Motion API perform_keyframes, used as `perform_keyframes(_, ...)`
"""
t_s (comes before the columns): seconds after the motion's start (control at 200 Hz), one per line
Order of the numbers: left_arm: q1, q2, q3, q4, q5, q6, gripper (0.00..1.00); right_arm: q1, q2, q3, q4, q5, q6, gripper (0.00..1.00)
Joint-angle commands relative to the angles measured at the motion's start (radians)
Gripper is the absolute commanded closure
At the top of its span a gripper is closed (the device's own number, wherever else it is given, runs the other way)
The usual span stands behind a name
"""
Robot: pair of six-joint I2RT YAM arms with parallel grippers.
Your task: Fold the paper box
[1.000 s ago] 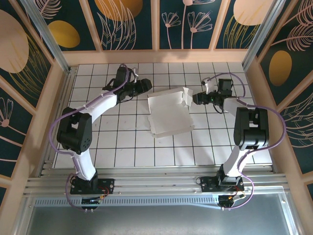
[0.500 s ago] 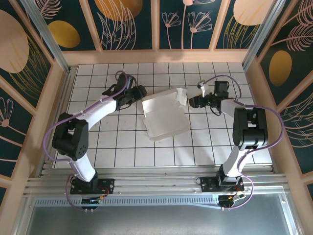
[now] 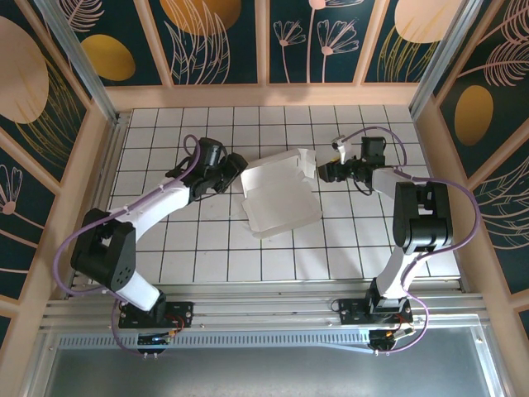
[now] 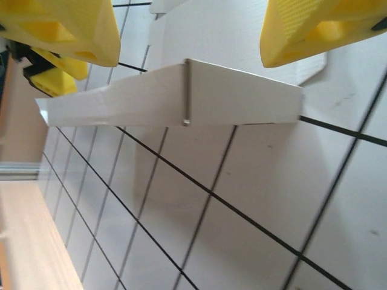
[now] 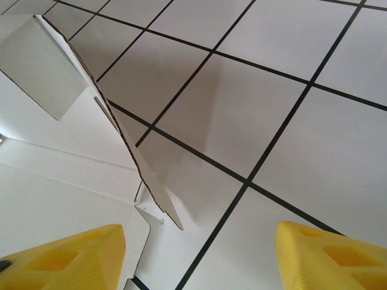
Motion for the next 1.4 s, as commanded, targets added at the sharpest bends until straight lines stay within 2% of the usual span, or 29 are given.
perform_keyframes(0.0,-0.011,0.058,0.033,0.031,0.018,-0.030,0.39,0.011,-0.022,-0.014,0.027,-0.034,-0.013,0.33)
perform_keyframes(0.215,-0.012,0.086,0.011,0.050,-0.015,-0.028,0.44,0.010,-0.074,0.000,-0.009,-0.063,-0.038,0.32)
perform_keyframes(0.42,-0.013,0.091,-0.031,0.110,0.014,-0.034,0.51,-0.019,-0.132,0.029,-0.020,-0.195,-0.056,0.30)
perform_keyframes(0.521,-0.013,0.079,-0.037,0.126,0.024,-0.025,0.52,-0.062,-0.133,0.039,0.034,-0.249,-0.012,0.31)
perform_keyframes(0.601,-0.013,0.058,-0.034,0.134,0.024,-0.023,0.50,-0.092,-0.110,0.063,0.061,-0.219,0.017,0.32)
perform_keyframes(0.676,-0.013,0.024,-0.034,0.154,0.004,-0.010,0.42,-0.106,-0.071,0.108,0.048,-0.162,0.024,0.33)
perform_keyframes(0.751,-0.013,-0.010,-0.034,0.153,-0.028,-0.002,0.34,-0.111,-0.019,0.168,-0.008,-0.121,-0.007,0.33)
perform_keyframes(0.826,-0.013,-0.029,-0.023,0.131,-0.054,0.004,0.31,-0.114,0.040,0.235,-0.076,-0.110,-0.035,0.33)
perform_keyframes(1.001,-0.013,0.001,-0.014,0.102,-0.083,0.012,0.33,-0.098,0.168,0.357,-0.193,-0.119,-0.055,0.37)
perform_keyframes(1.196,-0.013,0.059,-0.016,0.143,-0.029,0.019,0.41,-0.044,0.199,0.349,-0.188,-0.138,-0.085,0.36)
perform_keyframes(1.396,-0.013,0.081,-0.024,0.157,0.002,0.020,0.45,0.014,0.203,0.323,-0.193,-0.137,-0.120,0.36)
